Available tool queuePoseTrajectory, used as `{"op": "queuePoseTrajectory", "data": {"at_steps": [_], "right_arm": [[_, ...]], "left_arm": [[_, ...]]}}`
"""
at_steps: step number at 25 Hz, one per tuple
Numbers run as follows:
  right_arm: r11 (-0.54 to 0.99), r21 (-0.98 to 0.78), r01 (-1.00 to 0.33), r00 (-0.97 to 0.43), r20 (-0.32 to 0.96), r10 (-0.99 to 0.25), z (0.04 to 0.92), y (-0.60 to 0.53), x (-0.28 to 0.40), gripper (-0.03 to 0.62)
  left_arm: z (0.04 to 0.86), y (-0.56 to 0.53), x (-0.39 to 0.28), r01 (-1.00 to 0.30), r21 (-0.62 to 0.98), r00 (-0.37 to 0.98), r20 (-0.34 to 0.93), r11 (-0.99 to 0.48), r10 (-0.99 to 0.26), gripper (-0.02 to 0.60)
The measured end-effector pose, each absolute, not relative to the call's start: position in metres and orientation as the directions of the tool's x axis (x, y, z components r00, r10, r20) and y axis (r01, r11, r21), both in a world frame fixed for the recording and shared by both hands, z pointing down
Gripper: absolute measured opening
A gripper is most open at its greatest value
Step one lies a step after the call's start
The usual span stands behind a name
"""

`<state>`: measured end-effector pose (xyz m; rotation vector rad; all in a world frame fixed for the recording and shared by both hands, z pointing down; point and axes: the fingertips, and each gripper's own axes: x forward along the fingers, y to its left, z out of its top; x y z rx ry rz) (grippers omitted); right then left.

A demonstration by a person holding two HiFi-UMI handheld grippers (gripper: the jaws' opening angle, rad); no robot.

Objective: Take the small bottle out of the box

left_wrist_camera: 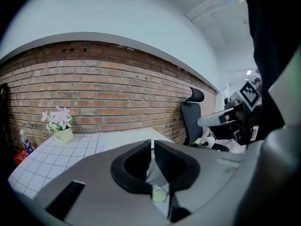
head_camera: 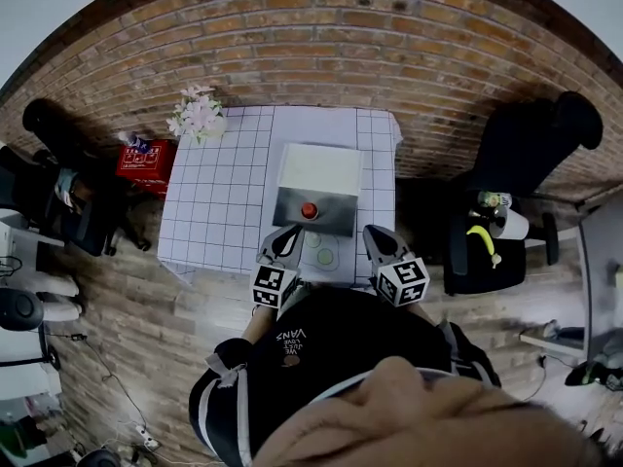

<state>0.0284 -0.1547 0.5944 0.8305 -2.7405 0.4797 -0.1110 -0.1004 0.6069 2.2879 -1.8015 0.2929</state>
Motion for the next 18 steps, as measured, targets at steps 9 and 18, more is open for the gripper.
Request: {"op": "queuePoseTrajectory", "data": {"at_steps": [9,18], "right_arm": [[0.716,-0.245,-0.654,-0.751,0.322,-0.576,0.597,-0.155,0.017,0.002],[0.643,-0.243,-0.726,-0.685,0.333,-0.648,0.603,-0.151,0.016,0.002]], "left_arm": [[0.612,-0.115,-0.129,-0.943,0.039,0.324,0.316,-0.329,-0.892,0.012],[0.633,-0.124,-0.134,-0.904,0.062,0.416,0.365,-0.424,-0.833,0.052]]}}
